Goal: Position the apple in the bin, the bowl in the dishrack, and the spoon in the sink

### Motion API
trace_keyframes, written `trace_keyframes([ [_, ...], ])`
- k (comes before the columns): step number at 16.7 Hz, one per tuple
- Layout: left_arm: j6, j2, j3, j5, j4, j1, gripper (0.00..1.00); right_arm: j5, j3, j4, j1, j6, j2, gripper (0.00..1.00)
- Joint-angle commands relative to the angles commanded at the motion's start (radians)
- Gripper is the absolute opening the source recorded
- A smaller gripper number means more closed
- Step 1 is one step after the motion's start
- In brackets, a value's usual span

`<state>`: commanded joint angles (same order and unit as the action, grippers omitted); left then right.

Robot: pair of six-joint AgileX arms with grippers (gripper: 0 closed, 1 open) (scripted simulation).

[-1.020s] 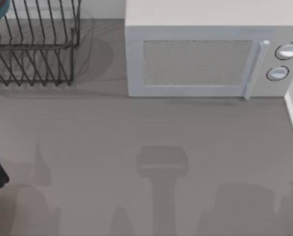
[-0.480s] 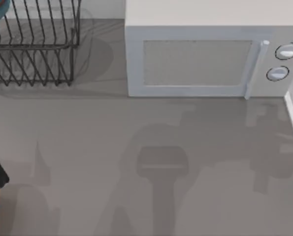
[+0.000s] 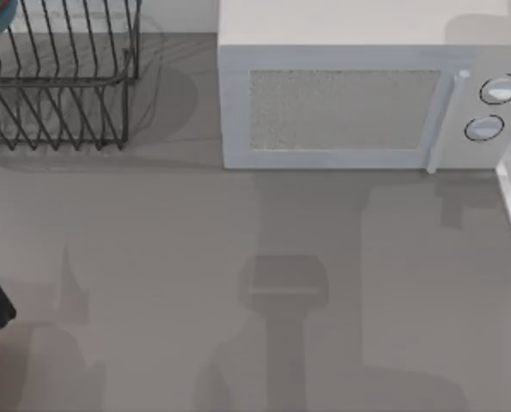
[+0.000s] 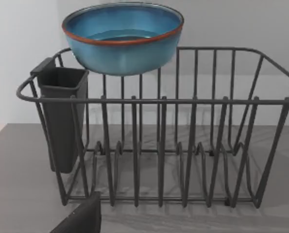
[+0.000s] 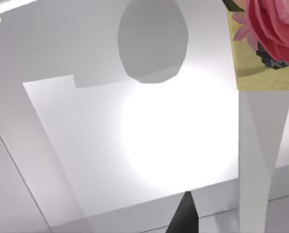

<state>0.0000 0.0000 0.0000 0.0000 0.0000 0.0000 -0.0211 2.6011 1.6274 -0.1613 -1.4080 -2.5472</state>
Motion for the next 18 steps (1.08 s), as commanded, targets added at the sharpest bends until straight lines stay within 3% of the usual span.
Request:
trace_keyframes([
  [4, 0.000, 0.000, 0.000, 0.000, 0.000, 0.000, 1.00, -0.002, 0.180, 0.037, 0.018, 0.038, -0.134, 0.00],
  [9, 0.000, 0.000, 0.000, 0.000, 0.000, 0.000, 1.00, -0.003, 0.207, 0.042, 0.021, 0.044, -0.155, 0.00],
  [18, 0.000, 0.000, 0.000, 0.000, 0.000, 0.000, 1.00, -0.002, -0.003, -0.107, 0.020, 0.041, -0.090, 0.00],
])
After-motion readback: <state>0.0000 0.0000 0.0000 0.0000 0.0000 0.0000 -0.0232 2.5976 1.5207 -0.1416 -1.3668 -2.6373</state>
